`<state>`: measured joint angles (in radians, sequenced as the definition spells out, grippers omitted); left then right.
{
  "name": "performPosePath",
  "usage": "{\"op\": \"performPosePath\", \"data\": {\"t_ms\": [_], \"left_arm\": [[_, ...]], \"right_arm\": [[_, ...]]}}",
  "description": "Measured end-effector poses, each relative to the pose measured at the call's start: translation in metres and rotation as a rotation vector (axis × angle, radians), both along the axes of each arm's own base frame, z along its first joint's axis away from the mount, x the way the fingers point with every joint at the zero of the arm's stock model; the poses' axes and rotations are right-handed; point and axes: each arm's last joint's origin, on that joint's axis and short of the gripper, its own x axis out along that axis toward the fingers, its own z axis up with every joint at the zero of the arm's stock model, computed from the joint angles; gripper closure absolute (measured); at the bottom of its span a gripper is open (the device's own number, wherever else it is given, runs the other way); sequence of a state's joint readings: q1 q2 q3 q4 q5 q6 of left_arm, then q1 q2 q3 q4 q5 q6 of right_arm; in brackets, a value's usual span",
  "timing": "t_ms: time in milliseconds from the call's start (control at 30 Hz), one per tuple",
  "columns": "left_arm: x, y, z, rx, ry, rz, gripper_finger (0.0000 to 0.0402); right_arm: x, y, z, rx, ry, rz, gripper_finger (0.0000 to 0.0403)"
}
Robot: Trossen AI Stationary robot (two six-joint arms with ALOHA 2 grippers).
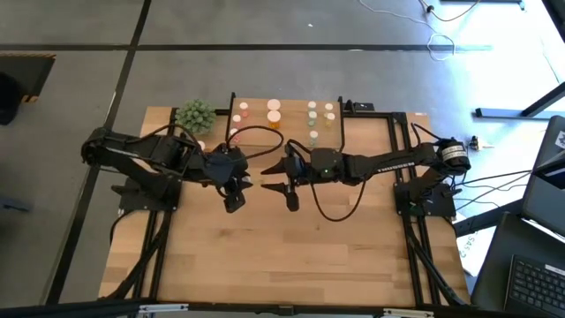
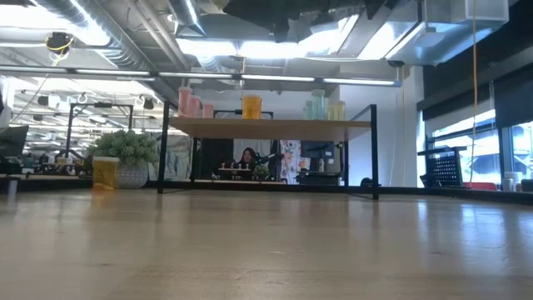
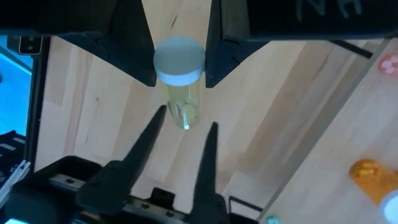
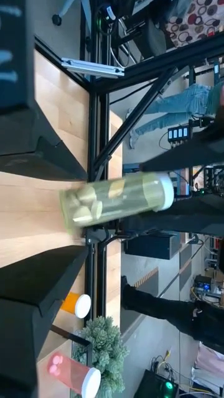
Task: Pick and place medicine bottles onto shelf by color
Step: Put the yellow medicine bottle on the shelf, aligned with the other yellow medicine bottle
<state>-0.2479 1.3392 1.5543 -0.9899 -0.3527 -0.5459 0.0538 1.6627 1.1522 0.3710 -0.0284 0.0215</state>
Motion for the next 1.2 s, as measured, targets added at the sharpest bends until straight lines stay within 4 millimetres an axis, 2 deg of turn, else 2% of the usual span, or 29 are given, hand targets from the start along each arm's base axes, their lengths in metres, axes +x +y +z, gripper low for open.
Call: {"op": "performPosePath", "data": {"t_ms": [767,1200], "left_arm": [[0.0014,-0.0004,0.0015,0.003,-0.020,-0.005,0.0288],[0.0041,0.0039,0.0036,0.034,-0.041,-0.014,0.0289]], "right_arm": [[0.0001,-0.0022,0.0006,-0.004,-0.006,-0.003,0.0222],[0.0000,-0.0024,0.0009,-0.004,-0.006,-0.005,0.0262]]}}
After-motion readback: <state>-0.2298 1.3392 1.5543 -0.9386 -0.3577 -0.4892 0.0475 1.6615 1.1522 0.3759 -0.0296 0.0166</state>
